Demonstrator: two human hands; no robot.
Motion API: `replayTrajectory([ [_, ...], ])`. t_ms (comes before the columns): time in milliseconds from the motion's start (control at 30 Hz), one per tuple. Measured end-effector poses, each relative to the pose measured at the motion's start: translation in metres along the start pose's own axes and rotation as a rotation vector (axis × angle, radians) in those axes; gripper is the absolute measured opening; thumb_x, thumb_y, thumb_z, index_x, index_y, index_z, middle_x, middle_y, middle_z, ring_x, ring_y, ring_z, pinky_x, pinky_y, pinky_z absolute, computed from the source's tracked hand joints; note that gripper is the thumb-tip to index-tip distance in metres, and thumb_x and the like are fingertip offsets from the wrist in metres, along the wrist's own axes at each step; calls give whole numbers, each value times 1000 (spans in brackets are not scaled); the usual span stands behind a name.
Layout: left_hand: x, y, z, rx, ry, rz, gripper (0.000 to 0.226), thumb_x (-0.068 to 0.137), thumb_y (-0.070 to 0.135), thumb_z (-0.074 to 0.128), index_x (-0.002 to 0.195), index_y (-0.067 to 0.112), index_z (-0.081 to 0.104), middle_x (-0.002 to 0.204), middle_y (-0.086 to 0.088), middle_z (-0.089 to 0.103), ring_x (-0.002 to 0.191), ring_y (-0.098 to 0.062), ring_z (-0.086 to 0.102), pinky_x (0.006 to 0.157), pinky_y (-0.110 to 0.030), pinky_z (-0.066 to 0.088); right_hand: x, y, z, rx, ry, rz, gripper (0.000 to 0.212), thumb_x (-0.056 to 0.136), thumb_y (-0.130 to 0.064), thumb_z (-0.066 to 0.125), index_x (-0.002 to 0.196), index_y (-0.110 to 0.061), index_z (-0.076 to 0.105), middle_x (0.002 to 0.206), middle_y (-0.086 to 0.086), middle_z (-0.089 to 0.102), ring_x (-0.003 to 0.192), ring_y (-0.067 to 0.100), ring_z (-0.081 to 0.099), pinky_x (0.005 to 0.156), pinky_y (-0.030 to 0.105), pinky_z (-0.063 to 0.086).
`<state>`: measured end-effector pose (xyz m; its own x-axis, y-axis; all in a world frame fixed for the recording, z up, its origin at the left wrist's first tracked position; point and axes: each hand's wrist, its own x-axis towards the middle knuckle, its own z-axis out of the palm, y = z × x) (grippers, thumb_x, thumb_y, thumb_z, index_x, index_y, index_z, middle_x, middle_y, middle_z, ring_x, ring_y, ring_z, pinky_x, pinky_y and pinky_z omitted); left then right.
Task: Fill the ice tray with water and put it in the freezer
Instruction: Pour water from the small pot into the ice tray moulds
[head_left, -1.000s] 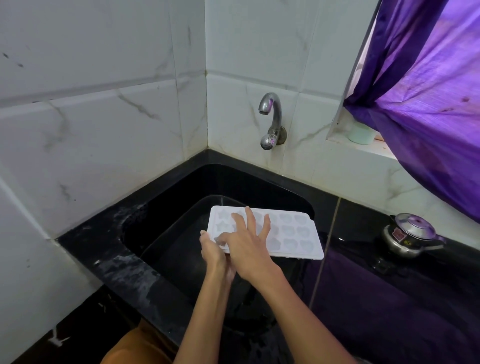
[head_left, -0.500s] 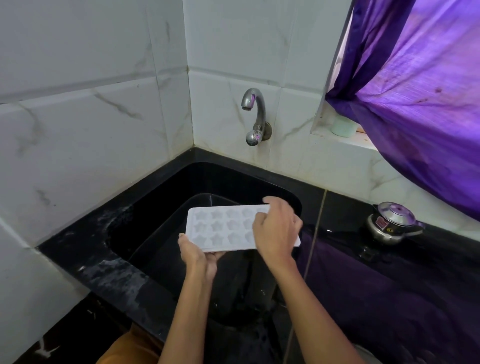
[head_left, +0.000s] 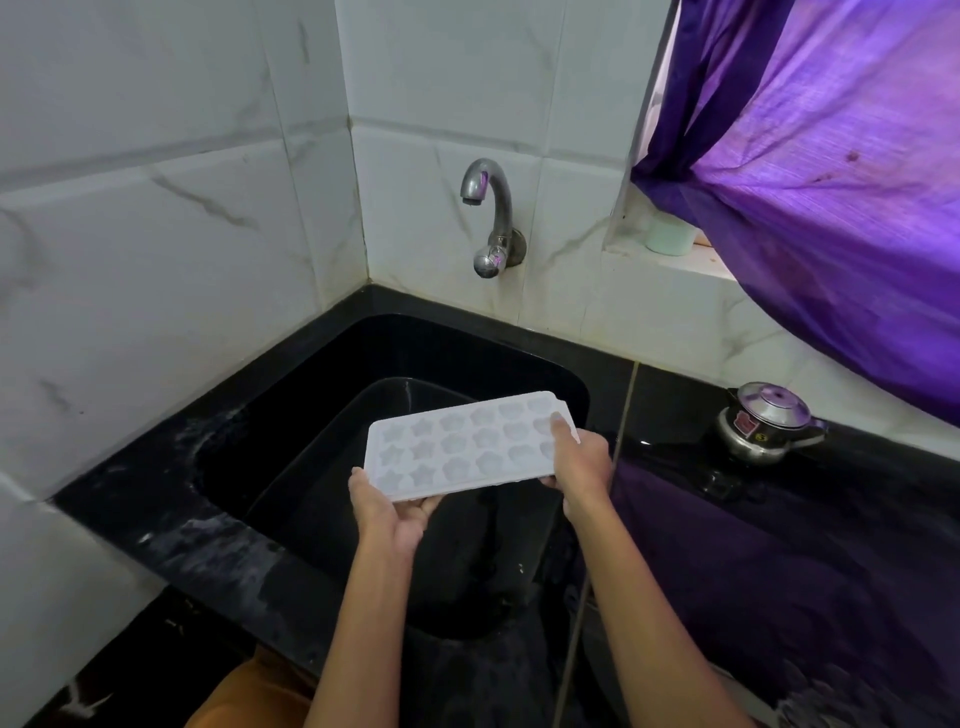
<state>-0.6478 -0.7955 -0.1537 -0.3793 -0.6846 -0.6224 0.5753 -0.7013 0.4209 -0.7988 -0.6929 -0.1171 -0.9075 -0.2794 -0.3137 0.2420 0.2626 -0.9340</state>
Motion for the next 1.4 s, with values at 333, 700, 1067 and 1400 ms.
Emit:
replayTrajectory([
  [333,15,-14,-9,124,177,-165,64,97,33,45,144,-5,24,148,-30,28,136,-41,32,112,-50,30,-19,-20,-4,-369,29,-461,34,100,-40,45,113,-16,64,98,1,65,93,20,57,76,31,40],
  [700,12,-26,-3,271,101,-206,60,98,35,39,145,-2,28,151,-27,27,141,-37,26,116,-44,22,-31,-13,5,-715,-62,-701,48,101,-38,41,148,-25,37,115,3,57,102,19,55,80,31,43],
  [1067,7,-29,6,275,61,-196,60,97,33,43,144,0,30,149,-25,33,137,-36,33,114,-44,28,-41,-20,1,-770,-41,-915,50,98,-24,54,146,-25,40,109,1,53,97,10,42,71,25,37],
  [1400,4,-33,8,317,48,-187,58,97,35,43,143,1,32,147,-24,36,135,-37,36,112,-46,31,-52,-22,1,-452,185,-1147,46,88,-6,66,133,-7,58,102,15,64,89,28,57,69,32,51],
])
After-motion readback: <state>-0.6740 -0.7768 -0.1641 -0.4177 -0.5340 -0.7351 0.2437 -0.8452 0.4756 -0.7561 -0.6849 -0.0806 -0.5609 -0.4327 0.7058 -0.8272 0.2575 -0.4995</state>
